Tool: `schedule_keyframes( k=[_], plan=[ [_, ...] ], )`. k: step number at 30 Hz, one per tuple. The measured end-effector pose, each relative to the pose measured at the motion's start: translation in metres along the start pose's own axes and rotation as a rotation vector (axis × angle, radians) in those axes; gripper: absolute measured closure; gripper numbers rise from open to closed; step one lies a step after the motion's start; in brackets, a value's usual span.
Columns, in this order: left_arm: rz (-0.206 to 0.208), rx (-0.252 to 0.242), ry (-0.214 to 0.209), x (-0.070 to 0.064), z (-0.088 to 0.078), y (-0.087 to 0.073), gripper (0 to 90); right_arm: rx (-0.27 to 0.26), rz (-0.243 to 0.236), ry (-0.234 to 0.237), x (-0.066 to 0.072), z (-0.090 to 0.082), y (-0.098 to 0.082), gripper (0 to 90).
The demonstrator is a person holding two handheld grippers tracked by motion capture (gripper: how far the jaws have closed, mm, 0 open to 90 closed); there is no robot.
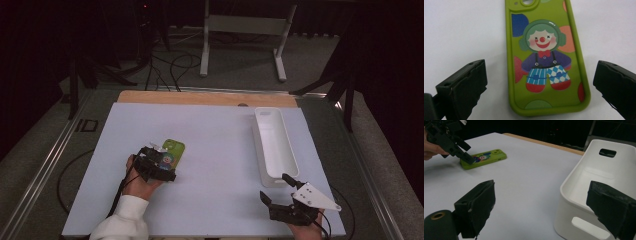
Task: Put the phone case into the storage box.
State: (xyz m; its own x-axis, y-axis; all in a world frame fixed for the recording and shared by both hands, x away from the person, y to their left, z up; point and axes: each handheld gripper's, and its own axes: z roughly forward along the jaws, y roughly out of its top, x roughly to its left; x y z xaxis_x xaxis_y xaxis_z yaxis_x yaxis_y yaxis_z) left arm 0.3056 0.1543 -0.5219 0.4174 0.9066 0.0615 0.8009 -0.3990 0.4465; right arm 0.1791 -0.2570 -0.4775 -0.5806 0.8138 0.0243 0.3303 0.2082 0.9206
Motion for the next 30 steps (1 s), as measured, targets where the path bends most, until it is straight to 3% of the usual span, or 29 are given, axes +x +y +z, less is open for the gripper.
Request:
schedule_keyframes(
  k=[5, 30],
  plan=[
    [-0.004, 0.007, 0.012, -0.001, 0.003, 0.0, 0.0, -0.001, -0.001, -0.001, 0.0, 0.0, 0.0, 8.7],
    [-0.032, 0.048, -0.016, -0.001, 0.014, -0.001, 2.8, 0.0, 0.001, -0.001, 0.0, 0.0, 0.0, 8.7]
  ],
)
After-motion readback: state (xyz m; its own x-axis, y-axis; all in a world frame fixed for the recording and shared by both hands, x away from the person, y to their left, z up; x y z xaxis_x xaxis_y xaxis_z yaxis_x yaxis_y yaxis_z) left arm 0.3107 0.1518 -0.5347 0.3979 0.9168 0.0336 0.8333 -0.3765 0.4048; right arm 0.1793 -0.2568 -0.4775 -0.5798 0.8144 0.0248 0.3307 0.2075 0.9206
